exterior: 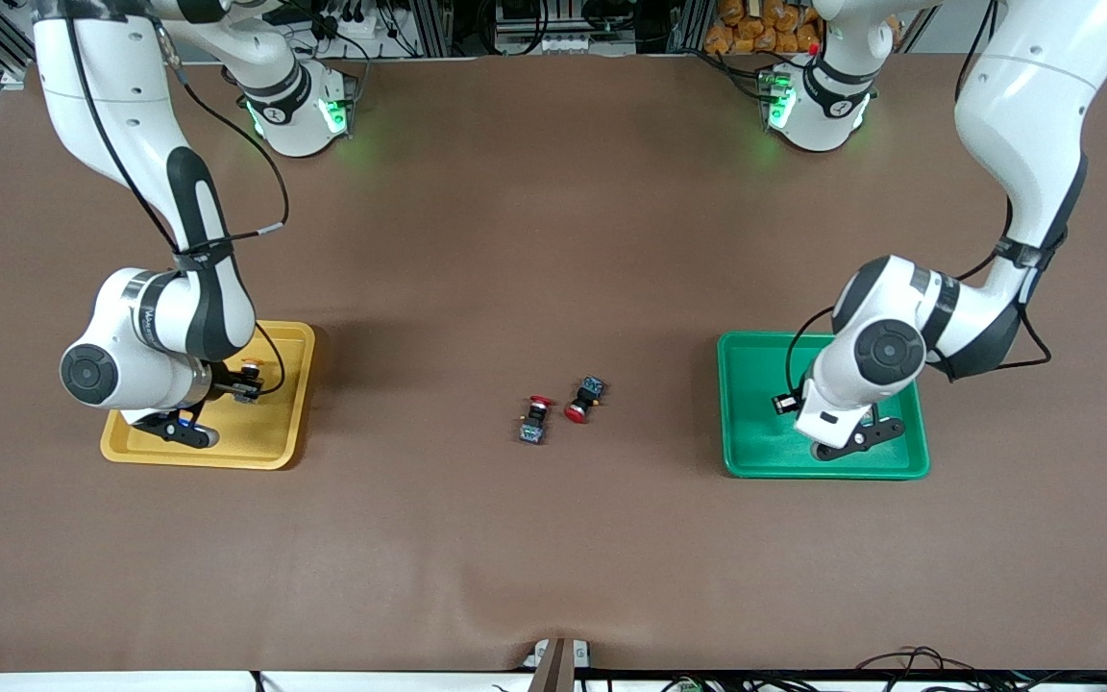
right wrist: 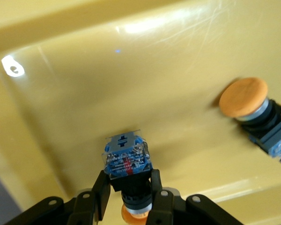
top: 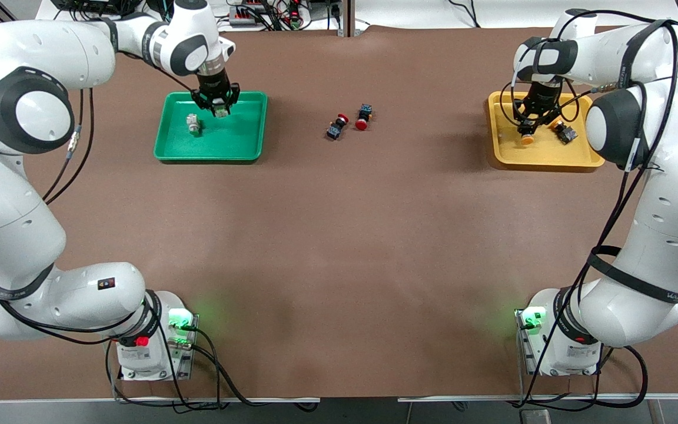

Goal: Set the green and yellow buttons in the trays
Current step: 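Carry the yellow button to the yellow tray while the left gripper carries green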

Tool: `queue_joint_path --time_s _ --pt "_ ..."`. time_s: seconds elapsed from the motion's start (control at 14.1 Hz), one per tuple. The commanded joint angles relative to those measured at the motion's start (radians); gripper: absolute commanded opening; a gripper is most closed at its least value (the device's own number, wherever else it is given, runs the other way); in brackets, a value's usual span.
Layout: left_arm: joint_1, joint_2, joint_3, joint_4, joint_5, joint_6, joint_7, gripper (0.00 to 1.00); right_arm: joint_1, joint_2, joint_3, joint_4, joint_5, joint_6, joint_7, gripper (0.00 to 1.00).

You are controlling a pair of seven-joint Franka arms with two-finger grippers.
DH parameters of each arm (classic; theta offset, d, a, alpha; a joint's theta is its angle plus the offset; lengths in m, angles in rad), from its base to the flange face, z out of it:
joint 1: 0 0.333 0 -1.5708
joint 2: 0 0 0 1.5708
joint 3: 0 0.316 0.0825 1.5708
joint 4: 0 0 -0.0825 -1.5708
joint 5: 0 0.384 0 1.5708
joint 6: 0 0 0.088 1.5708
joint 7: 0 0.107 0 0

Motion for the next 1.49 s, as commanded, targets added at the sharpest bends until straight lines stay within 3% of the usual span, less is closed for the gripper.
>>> queue_joint_path --time_s 0.0,0.07,0.14,0.21,0.28,0.36,0.43,0.64,1.14,1.42 --pt "0.018 0.055 -0.009 -0.003 0.001 0.062 0.002 0.0 -0.016 0.02 0.014 0.003 -0.012 0.018 -0.011 0.0" --pt "0.019 0.067 -0.009 -0.003 0.001 0.081 0.002 0.0 -0.016 0.024 0.014 0.003 -0.012 0.027 -0.011 0.0" --pt "0.019 0.075 -0.008 -0.003 0.001 0.093 0.002 0.0 -0.017 0.026 0.014 0.005 -0.01 0.027 -0.011 0.17" --pt "0.019 0.083 -0.008 -0.002 0.001 0.096 0.002 0.01 -0.022 0.027 0.014 0.008 -0.01 0.024 -0.011 0.61" --pt "0.019 0.084 -0.008 0.0 0.001 0.096 0.0 0.53 -0.023 0.026 0.012 0.014 -0.006 0.022 -0.006 1.0" --pt "0.019 0.084 -0.006 0.0 -0.001 0.096 0.0 0.97 -0.028 0.023 0.012 0.025 -0.004 0.015 -0.006 1.0" --pt "0.021 0.08 -0.005 0.001 -0.001 0.096 0.0 1.0 -0.029 0.018 0.012 0.04 -0.004 0.001 -0.008 1.0" --pt "0.021 0.04 -0.005 0.009 0.001 0.087 0.0 1.0 -0.037 0.015 0.009 0.142 -0.007 -0.106 -0.009 1.0" --pt "0.019 -0.199 -0.022 0.015 -0.002 0.021 0.149 1.0 -0.063 0.015 0.006 0.517 -0.013 -0.494 -0.006 1.0" --pt "0.018 -0.298 -0.034 0.078 -0.09 -0.097 0.226 1.0 -0.069 0.014 0.004 0.568 -0.013 -0.531 0.001 1.0"
